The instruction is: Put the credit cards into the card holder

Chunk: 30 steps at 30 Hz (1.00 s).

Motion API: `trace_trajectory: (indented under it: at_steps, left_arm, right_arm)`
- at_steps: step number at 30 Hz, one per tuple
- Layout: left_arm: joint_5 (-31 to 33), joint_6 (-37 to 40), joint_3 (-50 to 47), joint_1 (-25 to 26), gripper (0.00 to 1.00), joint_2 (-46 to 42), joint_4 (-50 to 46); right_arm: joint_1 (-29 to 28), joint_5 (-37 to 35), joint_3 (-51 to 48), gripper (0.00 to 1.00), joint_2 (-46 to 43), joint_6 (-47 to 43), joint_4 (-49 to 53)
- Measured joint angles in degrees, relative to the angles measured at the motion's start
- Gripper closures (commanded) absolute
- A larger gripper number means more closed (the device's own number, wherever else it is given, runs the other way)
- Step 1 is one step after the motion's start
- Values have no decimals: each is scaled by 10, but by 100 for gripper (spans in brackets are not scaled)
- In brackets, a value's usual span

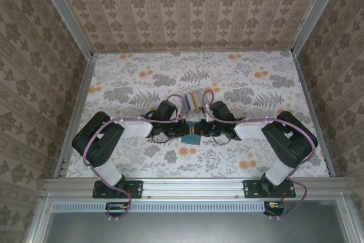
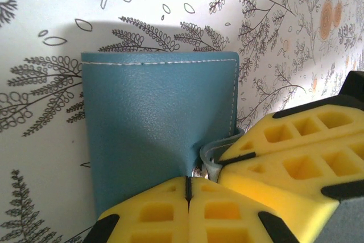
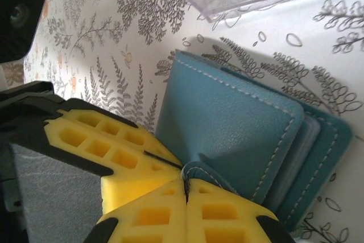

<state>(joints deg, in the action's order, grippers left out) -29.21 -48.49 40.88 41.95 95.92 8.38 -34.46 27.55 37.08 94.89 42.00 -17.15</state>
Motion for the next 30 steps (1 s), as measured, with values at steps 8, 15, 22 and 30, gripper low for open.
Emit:
trace_trajectory:
  at_steps: [8,15,22,30]
  left_arm:
    - [0,0,0,0,99,0,0]
    - [0,0,0,-1,99,0,-1]
    - [-2,0,-2,-5,99,0,-1]
    - [6,0,-25,-38,92,-62,-27]
  right_arm:
    - [-5,-5,9,100,1,-20,21]
    - [-23,-45,25,100,1,-65,54]
    - [-65,-136,26,100,-12,-96,67]
    - [-78,-169,26,89,-22,-104,77]
